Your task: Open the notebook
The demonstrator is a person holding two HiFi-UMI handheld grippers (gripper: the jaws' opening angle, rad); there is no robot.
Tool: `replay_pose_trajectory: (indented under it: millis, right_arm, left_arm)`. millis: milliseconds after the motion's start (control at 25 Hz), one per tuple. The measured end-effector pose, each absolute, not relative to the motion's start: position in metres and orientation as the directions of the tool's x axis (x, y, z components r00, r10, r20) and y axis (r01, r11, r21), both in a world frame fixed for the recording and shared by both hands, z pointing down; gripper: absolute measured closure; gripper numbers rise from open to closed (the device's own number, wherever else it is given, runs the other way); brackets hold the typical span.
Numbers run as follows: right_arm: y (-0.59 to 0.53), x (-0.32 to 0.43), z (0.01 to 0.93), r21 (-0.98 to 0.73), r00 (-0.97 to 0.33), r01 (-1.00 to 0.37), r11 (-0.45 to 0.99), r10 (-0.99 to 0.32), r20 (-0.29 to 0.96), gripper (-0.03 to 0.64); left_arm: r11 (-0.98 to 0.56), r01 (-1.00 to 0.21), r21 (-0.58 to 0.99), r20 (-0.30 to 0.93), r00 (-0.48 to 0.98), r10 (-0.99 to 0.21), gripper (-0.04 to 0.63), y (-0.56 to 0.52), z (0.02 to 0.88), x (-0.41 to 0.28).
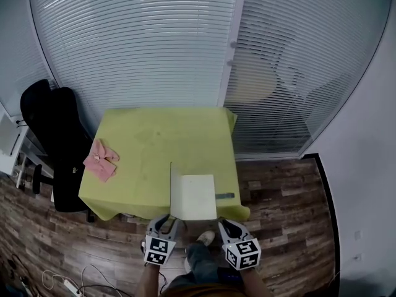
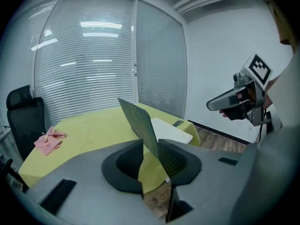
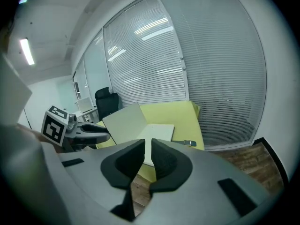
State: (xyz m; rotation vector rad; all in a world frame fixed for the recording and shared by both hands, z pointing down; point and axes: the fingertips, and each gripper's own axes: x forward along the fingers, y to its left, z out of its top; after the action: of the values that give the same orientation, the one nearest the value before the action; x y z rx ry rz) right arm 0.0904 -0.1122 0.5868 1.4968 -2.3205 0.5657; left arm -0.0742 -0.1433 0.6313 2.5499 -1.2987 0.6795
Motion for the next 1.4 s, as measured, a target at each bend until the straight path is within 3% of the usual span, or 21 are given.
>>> replay_pose_trajectory:
  millis: [1400]
  right_arm:
    - [-0.131, 0.078, 0.621, -0.161, -0.422, -0.9, 0.404, -0.721, 0.55, 0.563]
  left_arm:
    - [-0.442, -0.88, 0.175, 0.493, 0.467, -0.734, 0.488, -0.148, 0.674, -0.124]
